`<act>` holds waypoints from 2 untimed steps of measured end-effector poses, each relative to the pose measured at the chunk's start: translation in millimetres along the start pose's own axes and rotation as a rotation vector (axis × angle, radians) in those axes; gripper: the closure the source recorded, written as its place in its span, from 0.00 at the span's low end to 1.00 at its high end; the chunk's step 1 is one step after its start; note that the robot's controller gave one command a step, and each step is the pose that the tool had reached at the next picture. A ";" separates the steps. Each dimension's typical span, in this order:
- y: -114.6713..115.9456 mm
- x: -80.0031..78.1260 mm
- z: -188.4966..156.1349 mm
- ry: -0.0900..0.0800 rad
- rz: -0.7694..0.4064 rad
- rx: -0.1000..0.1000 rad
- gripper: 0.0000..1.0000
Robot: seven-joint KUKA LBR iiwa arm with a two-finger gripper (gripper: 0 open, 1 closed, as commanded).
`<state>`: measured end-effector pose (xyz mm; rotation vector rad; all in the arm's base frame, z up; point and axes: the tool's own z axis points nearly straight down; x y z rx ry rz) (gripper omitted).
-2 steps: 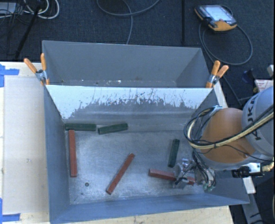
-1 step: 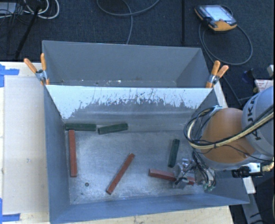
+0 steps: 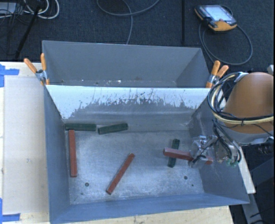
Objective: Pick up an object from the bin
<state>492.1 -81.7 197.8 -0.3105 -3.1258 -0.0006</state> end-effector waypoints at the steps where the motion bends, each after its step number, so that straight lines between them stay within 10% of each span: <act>1: 0.0 0.0 0.0 0.000 0.000 0.000 1.00; 2: -12.9 -33.3 -133.3 -0.007 -0.550 0.002 1.00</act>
Offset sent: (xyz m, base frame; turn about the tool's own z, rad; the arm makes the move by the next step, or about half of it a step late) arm 0.0285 -0.0195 0.1318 -0.5513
